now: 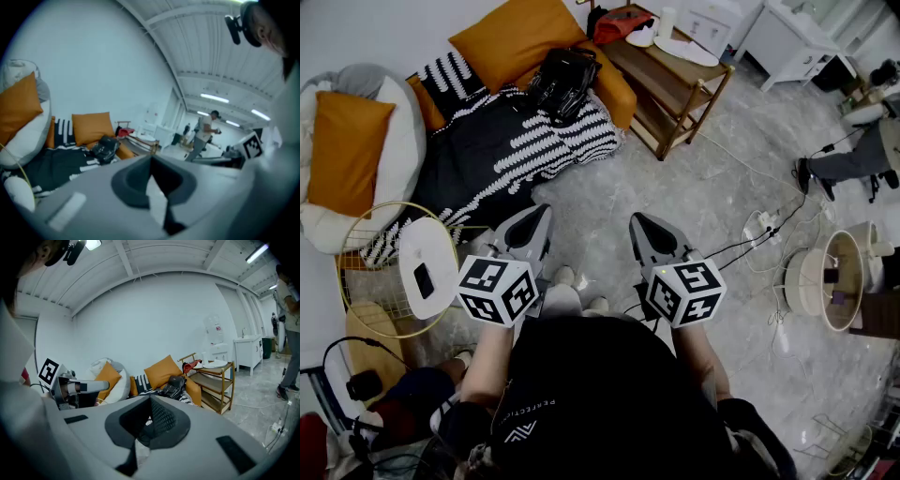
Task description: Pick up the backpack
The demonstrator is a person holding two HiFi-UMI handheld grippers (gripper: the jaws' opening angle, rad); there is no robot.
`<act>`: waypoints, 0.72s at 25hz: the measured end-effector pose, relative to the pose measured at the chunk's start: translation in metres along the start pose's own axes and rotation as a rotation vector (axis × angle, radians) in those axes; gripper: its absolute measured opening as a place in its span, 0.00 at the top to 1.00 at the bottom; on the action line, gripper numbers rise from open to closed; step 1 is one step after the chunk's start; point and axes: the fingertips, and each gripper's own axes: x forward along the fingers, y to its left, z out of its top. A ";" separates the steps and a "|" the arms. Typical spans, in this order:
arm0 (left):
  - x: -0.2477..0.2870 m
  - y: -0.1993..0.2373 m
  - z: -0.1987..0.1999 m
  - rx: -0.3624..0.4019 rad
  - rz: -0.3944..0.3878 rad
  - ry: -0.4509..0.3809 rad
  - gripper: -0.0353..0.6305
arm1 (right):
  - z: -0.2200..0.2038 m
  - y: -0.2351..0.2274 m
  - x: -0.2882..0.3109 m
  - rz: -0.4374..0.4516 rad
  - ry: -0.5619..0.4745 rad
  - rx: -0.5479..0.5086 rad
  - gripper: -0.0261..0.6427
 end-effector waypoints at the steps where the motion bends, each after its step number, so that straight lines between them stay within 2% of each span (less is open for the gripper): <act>1: 0.000 0.000 0.000 -0.002 0.002 0.001 0.94 | 0.000 0.000 0.000 0.000 0.002 -0.001 0.97; 9: 0.004 0.001 -0.005 -0.008 0.003 0.006 0.94 | -0.002 -0.008 0.001 0.004 -0.001 0.044 0.97; 18: 0.019 0.022 -0.012 -0.024 0.019 0.032 0.94 | -0.016 -0.013 0.023 0.009 0.051 0.051 0.97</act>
